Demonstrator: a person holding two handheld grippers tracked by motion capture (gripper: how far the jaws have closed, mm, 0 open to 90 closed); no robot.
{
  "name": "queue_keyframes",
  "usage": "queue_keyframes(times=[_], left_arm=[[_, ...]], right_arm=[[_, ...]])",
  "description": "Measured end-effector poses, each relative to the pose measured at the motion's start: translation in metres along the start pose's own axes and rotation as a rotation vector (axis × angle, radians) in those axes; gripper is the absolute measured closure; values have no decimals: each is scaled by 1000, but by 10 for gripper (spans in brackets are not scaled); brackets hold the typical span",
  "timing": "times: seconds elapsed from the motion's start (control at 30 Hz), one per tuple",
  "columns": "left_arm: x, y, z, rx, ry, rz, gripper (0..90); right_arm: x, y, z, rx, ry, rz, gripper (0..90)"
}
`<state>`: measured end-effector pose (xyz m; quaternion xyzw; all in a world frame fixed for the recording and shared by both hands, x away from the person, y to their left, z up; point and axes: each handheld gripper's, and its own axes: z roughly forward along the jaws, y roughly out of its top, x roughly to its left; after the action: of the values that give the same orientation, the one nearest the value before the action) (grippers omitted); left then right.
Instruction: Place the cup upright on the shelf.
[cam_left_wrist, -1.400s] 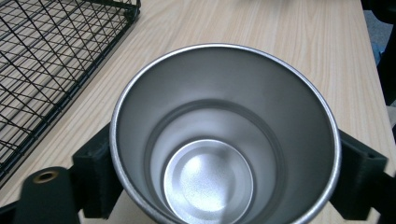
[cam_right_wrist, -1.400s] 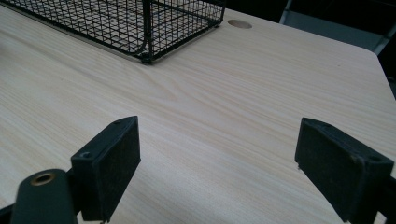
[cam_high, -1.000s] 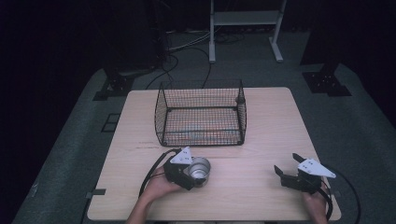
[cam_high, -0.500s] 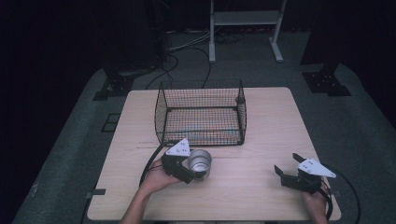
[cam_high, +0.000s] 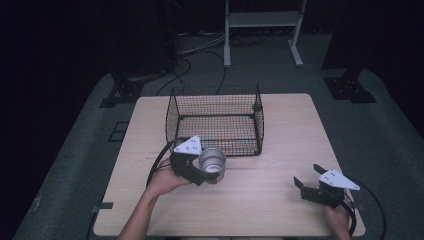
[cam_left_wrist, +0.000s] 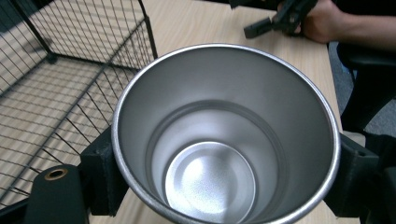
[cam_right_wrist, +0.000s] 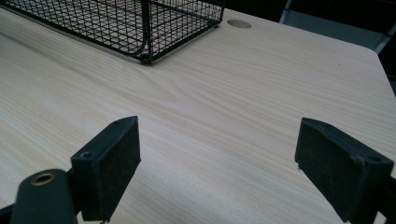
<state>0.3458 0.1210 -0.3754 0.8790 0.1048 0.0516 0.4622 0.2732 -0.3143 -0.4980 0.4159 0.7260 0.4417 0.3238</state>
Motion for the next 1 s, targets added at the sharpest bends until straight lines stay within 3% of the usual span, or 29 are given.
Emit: queue_keyframes(times=[0.3, 0.57, 0.77, 1.0], left_arm=[[13, 24, -12, 10, -9, 20, 176], [23, 44, -14, 53, -9, 49, 177], [32, 59, -18, 41, -14, 50, 177], [39, 76, -20, 68, -7, 69, 177]], right_arm=[[0, 0, 0, -3, 1, -1, 135], [0, 0, 0, -4, 2, 0, 135], [0, 0, 0, -4, 4, 2, 134], [0, 0, 0, -7, 6, 1, 135]])
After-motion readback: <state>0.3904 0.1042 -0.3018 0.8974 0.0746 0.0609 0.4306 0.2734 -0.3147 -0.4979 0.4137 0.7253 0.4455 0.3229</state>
